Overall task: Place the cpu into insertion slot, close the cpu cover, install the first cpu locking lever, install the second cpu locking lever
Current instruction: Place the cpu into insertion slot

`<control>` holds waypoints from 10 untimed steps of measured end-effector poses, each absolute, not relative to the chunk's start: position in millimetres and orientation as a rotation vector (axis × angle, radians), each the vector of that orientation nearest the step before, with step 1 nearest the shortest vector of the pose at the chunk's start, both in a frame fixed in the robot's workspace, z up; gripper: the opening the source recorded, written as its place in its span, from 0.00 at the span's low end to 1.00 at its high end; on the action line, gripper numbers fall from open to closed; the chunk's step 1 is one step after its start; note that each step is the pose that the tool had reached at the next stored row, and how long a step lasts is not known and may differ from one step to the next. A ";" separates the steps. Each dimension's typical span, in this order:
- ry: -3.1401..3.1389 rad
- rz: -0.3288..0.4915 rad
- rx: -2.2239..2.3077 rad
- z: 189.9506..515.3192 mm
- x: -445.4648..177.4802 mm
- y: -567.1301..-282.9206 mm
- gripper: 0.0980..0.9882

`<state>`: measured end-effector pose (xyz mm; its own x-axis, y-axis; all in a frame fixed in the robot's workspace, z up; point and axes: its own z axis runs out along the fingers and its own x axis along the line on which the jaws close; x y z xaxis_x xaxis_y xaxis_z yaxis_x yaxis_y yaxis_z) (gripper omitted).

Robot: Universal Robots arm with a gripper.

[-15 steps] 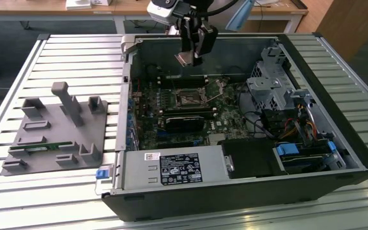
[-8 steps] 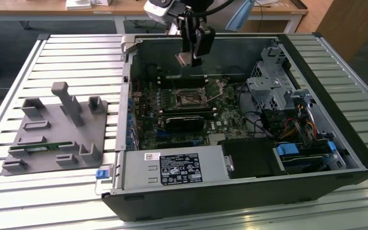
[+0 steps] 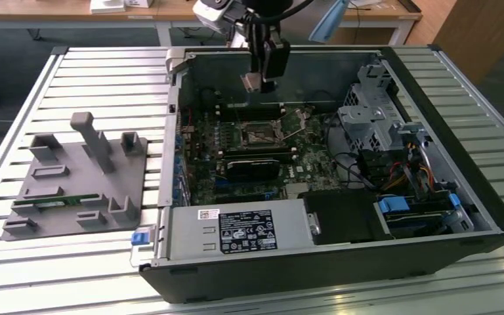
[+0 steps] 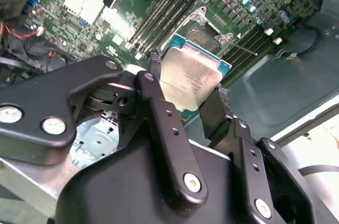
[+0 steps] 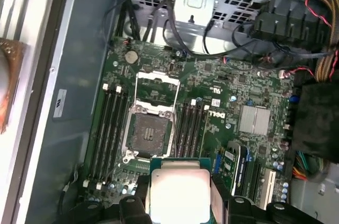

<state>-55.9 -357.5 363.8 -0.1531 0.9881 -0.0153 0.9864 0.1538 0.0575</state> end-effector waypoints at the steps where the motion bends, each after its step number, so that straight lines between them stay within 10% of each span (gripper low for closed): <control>1: 2.338 0.050 2.022 363.3 -55.9 -357.5 0.49; 10: 2.292 0.042 2.072 353.7 -52.7 -352.3 0.49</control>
